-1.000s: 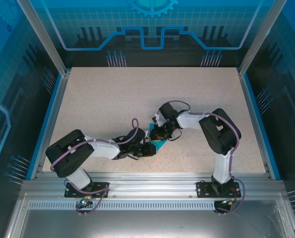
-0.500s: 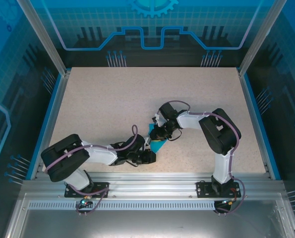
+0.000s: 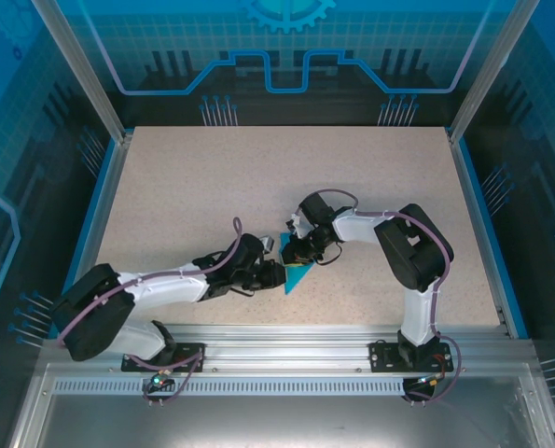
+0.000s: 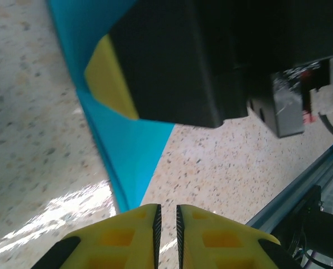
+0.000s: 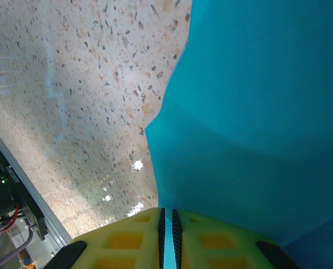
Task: Fold a paper plane with a square sheet of paper (pick it up from the middle)
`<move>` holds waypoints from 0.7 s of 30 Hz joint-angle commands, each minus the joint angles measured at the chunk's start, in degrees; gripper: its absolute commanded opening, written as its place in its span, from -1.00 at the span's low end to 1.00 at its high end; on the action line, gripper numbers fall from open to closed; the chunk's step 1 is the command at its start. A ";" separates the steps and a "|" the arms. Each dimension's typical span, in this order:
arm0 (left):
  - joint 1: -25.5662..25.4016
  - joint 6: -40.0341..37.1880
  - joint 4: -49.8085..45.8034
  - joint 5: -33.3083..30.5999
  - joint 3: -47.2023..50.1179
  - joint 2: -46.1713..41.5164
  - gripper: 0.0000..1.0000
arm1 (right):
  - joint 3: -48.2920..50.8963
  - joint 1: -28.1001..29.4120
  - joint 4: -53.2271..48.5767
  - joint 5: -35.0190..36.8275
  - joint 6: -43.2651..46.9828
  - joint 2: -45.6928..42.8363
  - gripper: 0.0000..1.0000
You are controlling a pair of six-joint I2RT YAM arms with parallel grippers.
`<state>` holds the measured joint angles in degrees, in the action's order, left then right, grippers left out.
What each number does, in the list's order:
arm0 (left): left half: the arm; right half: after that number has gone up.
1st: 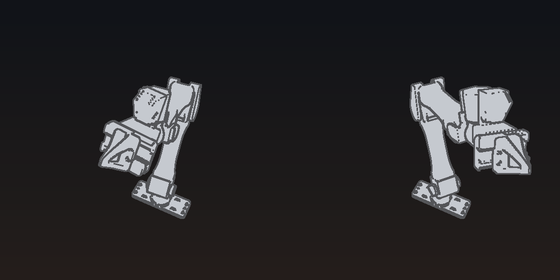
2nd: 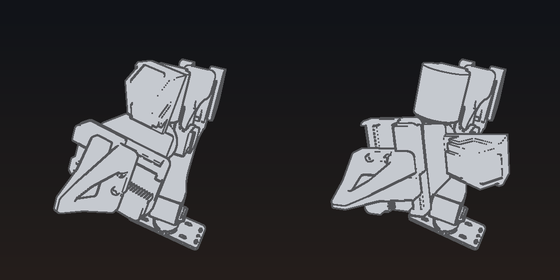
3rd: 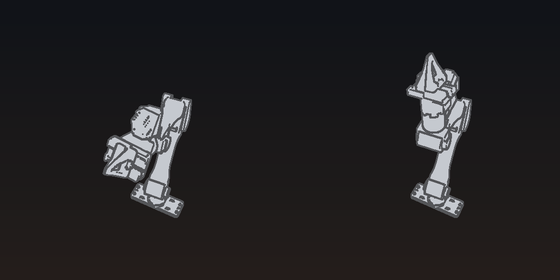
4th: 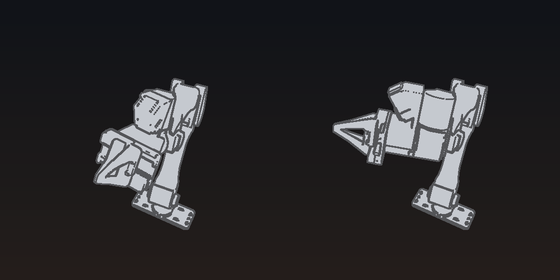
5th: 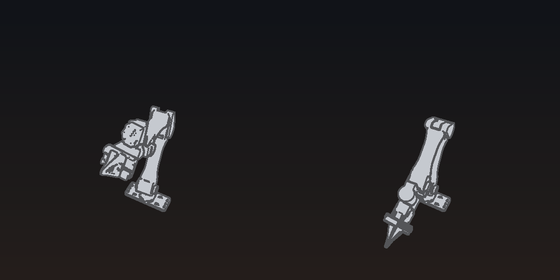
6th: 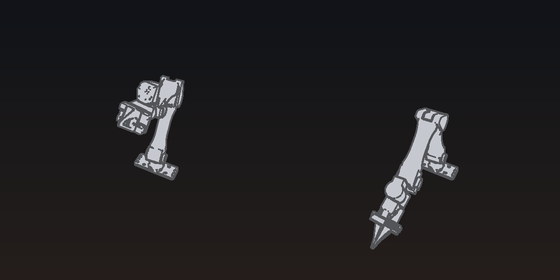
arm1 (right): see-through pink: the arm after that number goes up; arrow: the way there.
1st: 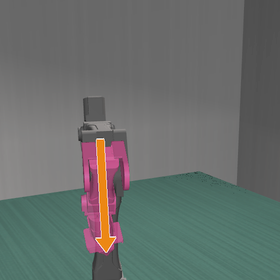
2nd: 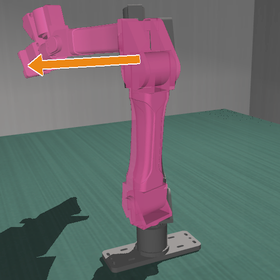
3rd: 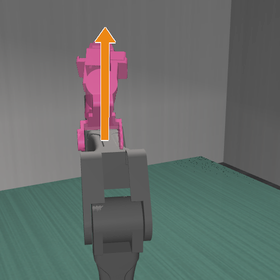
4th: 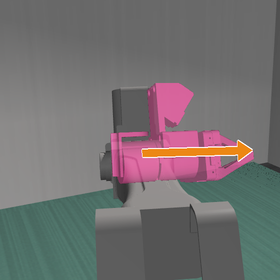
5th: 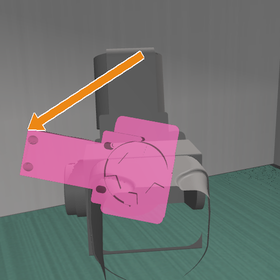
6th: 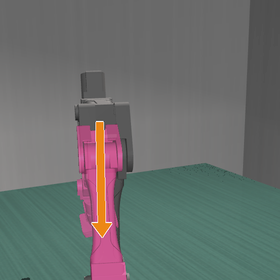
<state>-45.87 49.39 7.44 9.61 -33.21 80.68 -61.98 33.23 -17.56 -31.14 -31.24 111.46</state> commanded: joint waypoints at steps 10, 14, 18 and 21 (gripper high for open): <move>0.16 -3.73 3.72 3.23 -5.81 11.89 -0.65 | 0.85 -1.08 -0.29 4.08 -0.45 2.61 -0.69; 0.16 -3.30 3.63 2.66 -4.77 15.09 -0.71 | 0.54 -1.31 -0.41 3.73 -0.53 2.45 -0.69; -0.26 -2.16 4.32 1.93 -2.35 17.78 -0.77 | 0.11 -1.50 -0.29 2.88 -0.66 1.86 -0.68; -0.46 -0.77 5.29 1.58 0.13 19.32 -0.82 | -0.56 -2.15 -1.03 2.74 -0.33 -0.27 -0.66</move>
<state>-45.87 47.99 15.05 11.88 -36.53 96.40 -62.00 32.67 -17.50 -31.68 -31.46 111.39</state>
